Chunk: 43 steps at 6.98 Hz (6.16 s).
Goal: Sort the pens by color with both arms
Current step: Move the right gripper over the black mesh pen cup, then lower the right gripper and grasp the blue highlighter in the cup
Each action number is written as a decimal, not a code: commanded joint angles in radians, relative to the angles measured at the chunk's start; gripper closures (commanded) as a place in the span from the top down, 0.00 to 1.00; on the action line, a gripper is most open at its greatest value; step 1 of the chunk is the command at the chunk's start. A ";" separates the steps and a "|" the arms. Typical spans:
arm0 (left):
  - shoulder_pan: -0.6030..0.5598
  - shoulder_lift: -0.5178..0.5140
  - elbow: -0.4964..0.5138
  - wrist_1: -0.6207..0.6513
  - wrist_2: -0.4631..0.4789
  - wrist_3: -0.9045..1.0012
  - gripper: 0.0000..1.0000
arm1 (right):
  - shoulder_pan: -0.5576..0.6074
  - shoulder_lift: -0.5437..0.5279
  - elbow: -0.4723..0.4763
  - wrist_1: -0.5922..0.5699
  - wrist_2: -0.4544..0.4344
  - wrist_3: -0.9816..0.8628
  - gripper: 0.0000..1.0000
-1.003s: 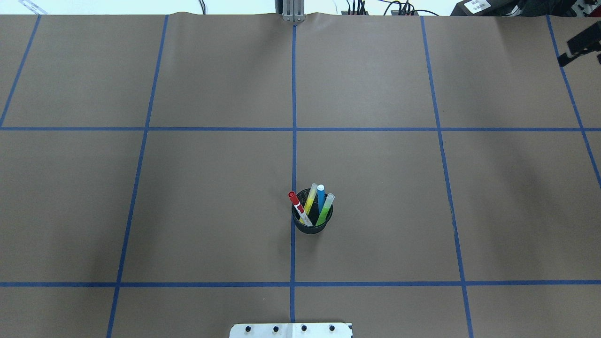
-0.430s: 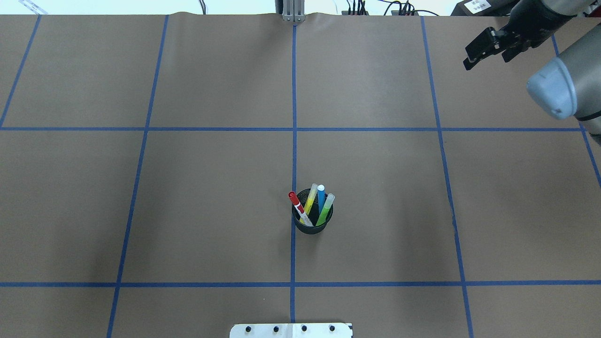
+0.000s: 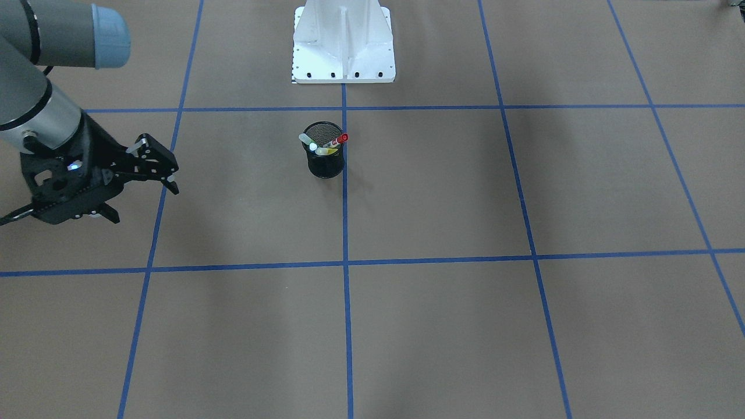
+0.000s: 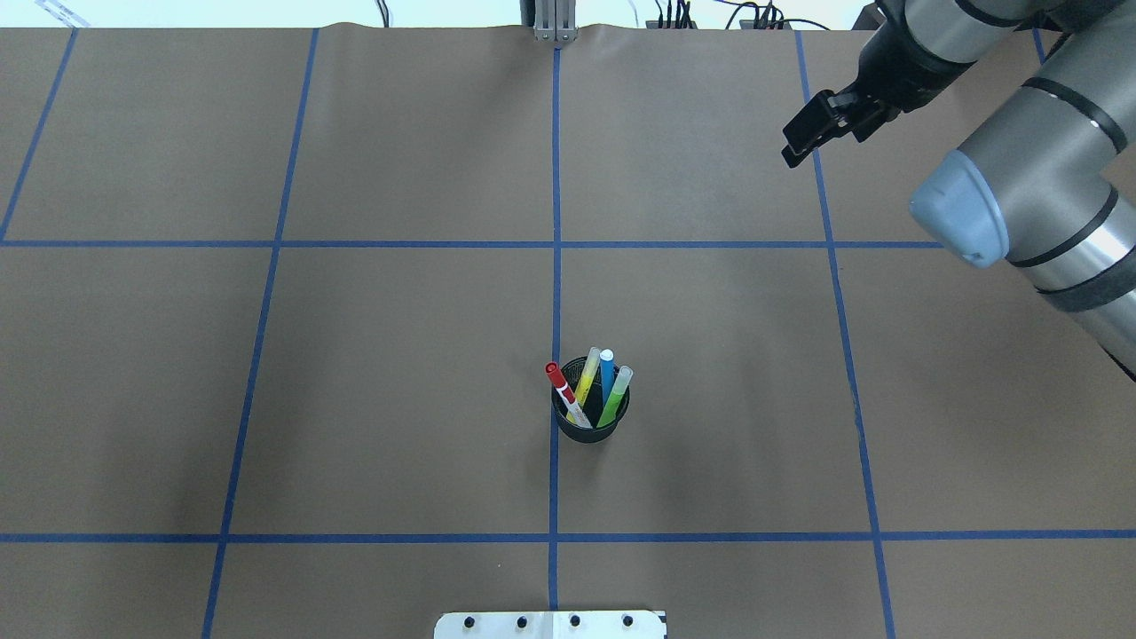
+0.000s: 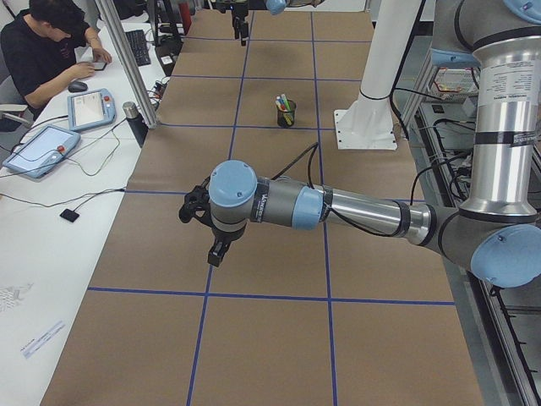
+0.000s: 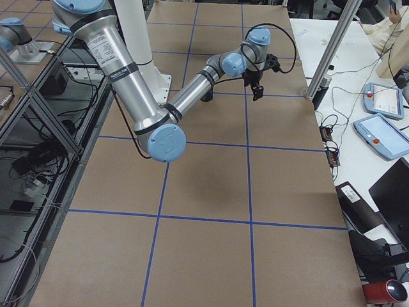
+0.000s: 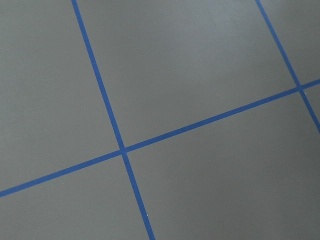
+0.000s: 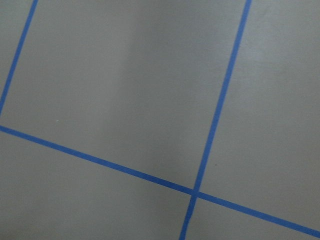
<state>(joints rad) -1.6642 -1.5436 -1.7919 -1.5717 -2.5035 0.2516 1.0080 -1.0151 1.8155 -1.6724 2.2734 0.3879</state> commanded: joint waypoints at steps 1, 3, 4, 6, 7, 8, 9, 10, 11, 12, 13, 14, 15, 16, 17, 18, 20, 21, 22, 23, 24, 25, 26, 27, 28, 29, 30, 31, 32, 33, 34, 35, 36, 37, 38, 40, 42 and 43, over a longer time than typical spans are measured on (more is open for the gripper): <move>0.001 0.000 0.003 0.004 0.002 0.000 1.00 | -0.093 0.052 0.002 -0.001 -0.035 -0.061 0.94; 0.004 0.000 0.011 0.004 0.002 0.000 1.00 | -0.172 0.134 -0.007 -0.144 -0.061 -0.214 0.93; 0.004 0.000 0.011 0.006 0.002 0.000 1.00 | -0.225 0.220 -0.025 -0.277 -0.130 -0.283 0.93; 0.004 0.005 0.012 0.006 0.000 0.000 1.00 | -0.271 0.303 -0.082 -0.337 -0.173 -0.316 0.93; 0.004 0.007 0.019 0.004 0.000 0.002 1.00 | -0.276 0.344 -0.134 -0.339 -0.175 -0.317 0.93; 0.004 0.007 0.022 0.004 0.000 0.002 1.00 | -0.301 0.375 -0.169 -0.339 -0.175 -0.317 0.93; 0.004 0.007 0.028 0.002 0.000 0.002 1.00 | -0.310 0.416 -0.218 -0.337 -0.172 -0.317 0.92; 0.004 0.002 0.035 0.004 0.000 0.002 1.00 | -0.327 0.402 -0.231 -0.331 -0.176 -0.317 0.91; 0.004 -0.001 0.043 0.002 0.000 0.002 1.00 | -0.342 0.392 -0.231 -0.329 -0.176 -0.319 0.88; 0.004 -0.003 0.049 0.001 0.000 0.003 1.00 | -0.350 0.380 -0.231 -0.329 -0.175 -0.319 0.87; 0.004 -0.003 0.054 0.001 0.000 0.003 1.00 | -0.362 0.375 -0.229 -0.331 -0.170 -0.317 0.87; 0.004 -0.003 0.055 -0.001 0.000 0.005 1.00 | -0.373 0.372 -0.229 -0.331 -0.166 -0.316 0.84; 0.004 -0.003 0.057 -0.002 0.000 0.005 1.00 | -0.387 0.371 -0.232 -0.331 -0.169 -0.314 0.83; 0.004 -0.003 0.060 -0.002 0.000 0.005 1.00 | -0.400 0.366 -0.243 -0.331 -0.167 -0.316 0.83; 0.004 -0.003 0.062 -0.002 0.002 0.005 1.00 | -0.410 0.356 -0.243 -0.331 -0.170 -0.316 0.81; 0.004 -0.003 0.062 -0.004 0.002 0.005 1.00 | -0.410 0.352 -0.240 -0.331 -0.170 -0.316 0.77; 0.004 -0.003 0.062 -0.004 0.002 0.005 1.00 | -0.410 0.352 -0.240 -0.333 -0.169 -0.316 0.67; 0.004 -0.003 0.062 -0.004 0.002 0.005 1.00 | -0.410 0.352 -0.240 -0.331 -0.169 -0.316 0.64; 0.004 -0.003 0.062 -0.004 0.000 0.005 1.00 | -0.411 0.349 -0.242 -0.331 -0.169 -0.316 0.63; 0.004 -0.004 0.063 -0.004 0.000 0.005 1.00 | -0.413 0.346 -0.240 -0.331 -0.169 -0.310 0.63; 0.004 -0.003 0.065 -0.004 0.002 0.005 1.00 | -0.419 0.345 -0.240 -0.331 -0.169 -0.307 0.63; 0.004 -0.004 0.065 -0.004 0.000 0.005 1.00 | -0.424 0.336 -0.237 -0.331 -0.170 -0.305 0.61; 0.004 -0.004 0.065 -0.004 0.000 0.005 1.00 | -0.427 0.331 -0.234 -0.331 -0.170 -0.304 0.59; 0.004 -0.004 0.065 -0.004 0.002 0.005 1.00 | -0.431 0.329 -0.232 -0.331 -0.169 -0.304 0.58; 0.004 -0.004 0.065 -0.004 0.000 0.005 1.00 | -0.436 0.326 -0.231 -0.331 -0.169 -0.302 0.55; 0.004 -0.004 0.065 -0.004 0.000 0.005 1.00 | -0.440 0.325 -0.229 -0.331 -0.169 -0.302 0.55; 0.004 -0.004 0.069 -0.004 0.000 0.005 1.00 | -0.443 0.325 -0.228 -0.331 -0.169 -0.302 0.55; 0.004 -0.004 0.069 -0.004 0.000 0.005 1.00 | -0.447 0.325 -0.228 -0.331 -0.169 -0.302 0.55; 0.004 -0.006 0.069 -0.004 0.000 0.005 1.00 | -0.447 0.326 -0.228 -0.331 -0.170 -0.302 0.54; 0.004 -0.006 0.071 -0.004 0.000 0.005 1.00 | -0.448 0.325 -0.229 -0.331 -0.170 -0.302 0.45; 0.004 -0.004 0.071 -0.004 0.000 0.005 1.00 | -0.448 0.326 -0.229 -0.331 -0.170 -0.302 0.44; 0.004 -0.004 0.071 -0.004 0.000 0.005 1.00 | -0.448 0.326 -0.229 -0.331 -0.170 -0.302 0.44; 0.004 -0.004 0.071 -0.005 0.000 0.005 1.00 | -0.448 0.326 -0.229 -0.331 -0.170 -0.302 0.44; 0.004 -0.006 0.071 -0.005 0.000 0.005 1.00 | -0.448 0.326 -0.229 -0.331 -0.170 -0.302 0.44; 0.004 -0.006 0.071 -0.005 0.000 0.005 1.00 | -0.448 0.325 -0.228 -0.331 -0.170 -0.302 0.42; 0.004 -0.004 0.071 -0.004 0.000 0.005 1.00 | -0.448 0.322 -0.226 -0.333 -0.170 -0.302 0.40; 0.004 -0.006 0.069 -0.005 0.000 0.005 1.00 | -0.451 0.316 -0.214 -0.333 -0.169 -0.282 0.39; 0.004 -0.004 0.069 -0.005 0.000 0.005 1.00 | -0.456 0.317 -0.214 -0.333 -0.169 -0.282 0.38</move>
<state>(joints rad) -1.6598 -1.5483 -1.7220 -1.5768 -2.5034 0.2562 0.5569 -0.6979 1.5990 -2.0053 2.1044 0.0997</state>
